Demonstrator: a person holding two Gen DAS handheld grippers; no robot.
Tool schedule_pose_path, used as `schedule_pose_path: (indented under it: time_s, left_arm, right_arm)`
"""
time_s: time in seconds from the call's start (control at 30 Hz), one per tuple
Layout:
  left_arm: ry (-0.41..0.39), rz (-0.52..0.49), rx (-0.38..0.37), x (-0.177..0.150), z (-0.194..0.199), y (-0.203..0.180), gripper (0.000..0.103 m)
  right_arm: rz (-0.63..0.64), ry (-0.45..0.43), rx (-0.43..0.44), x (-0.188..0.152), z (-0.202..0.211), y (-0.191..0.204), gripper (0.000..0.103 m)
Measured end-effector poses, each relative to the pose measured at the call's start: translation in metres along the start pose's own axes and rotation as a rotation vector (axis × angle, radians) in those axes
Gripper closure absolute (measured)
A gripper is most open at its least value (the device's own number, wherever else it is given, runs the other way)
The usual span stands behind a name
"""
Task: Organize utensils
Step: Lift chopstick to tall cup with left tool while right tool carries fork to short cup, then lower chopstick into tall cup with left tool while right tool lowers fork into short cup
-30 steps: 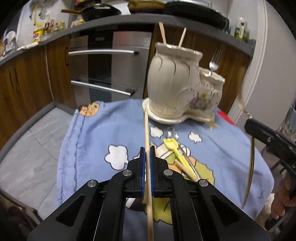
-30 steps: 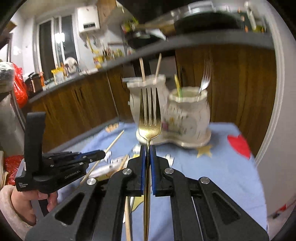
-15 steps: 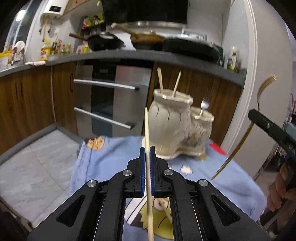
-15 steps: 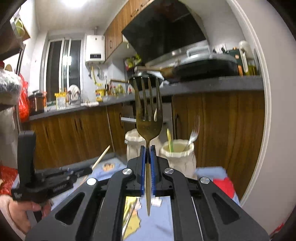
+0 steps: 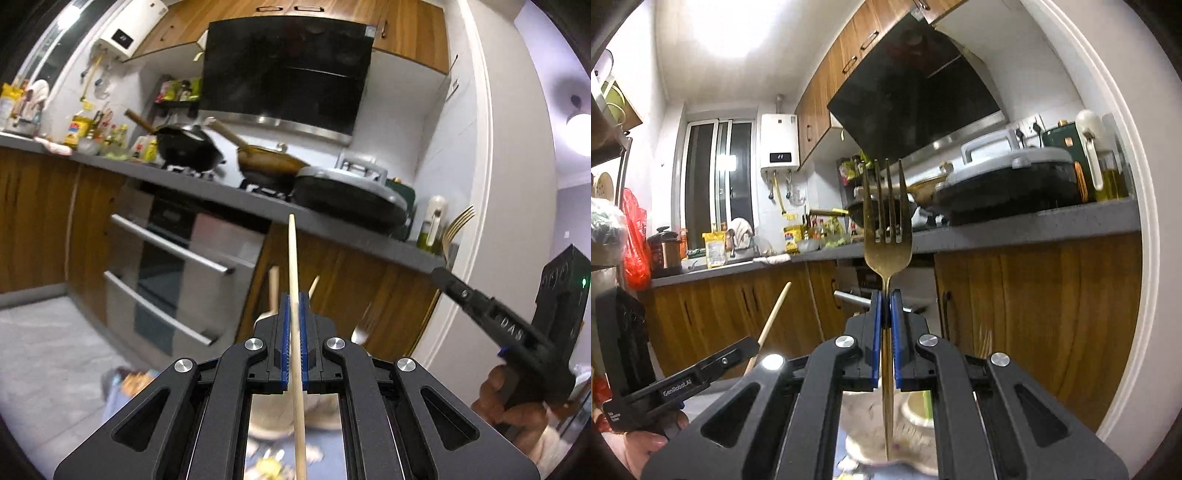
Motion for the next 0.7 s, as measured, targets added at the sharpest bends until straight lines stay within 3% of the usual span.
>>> schedule_pose_path:
  time_s: [0.13, 0.33, 0.7]
  left_arm:
    - [-0.004, -0.008, -0.03, 0.025, -0.038, -0.006, 0.098]
    - [-0.054, -0.067, -0.012, 0.049, -0.081, -0.023, 0.098]
    - [-0.09, -0.165, 0.177, 0.045, -0.122, -0.018, 0.098]
  right_arm:
    - [-0.014, -0.024, -0.01, 0.012, -0.015, -0.015, 0.098]
    - [-0.1, -0.034, -0.017, 0.009, -0.04, -0.044, 0.098]
    - [-0.128, 0.052, -0.003, -0.011, -0.069, -0.059, 0.098]
Point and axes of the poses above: each gripper's, at about its wrist camera, not at the fingertips, and z roughly against the way its jaws point, y to its left, x to its top, the point moved 2 cm from there along -z, roughly the way its jaws point, and after that the axes turned 13 degrees about y, right-handed, at the moved point
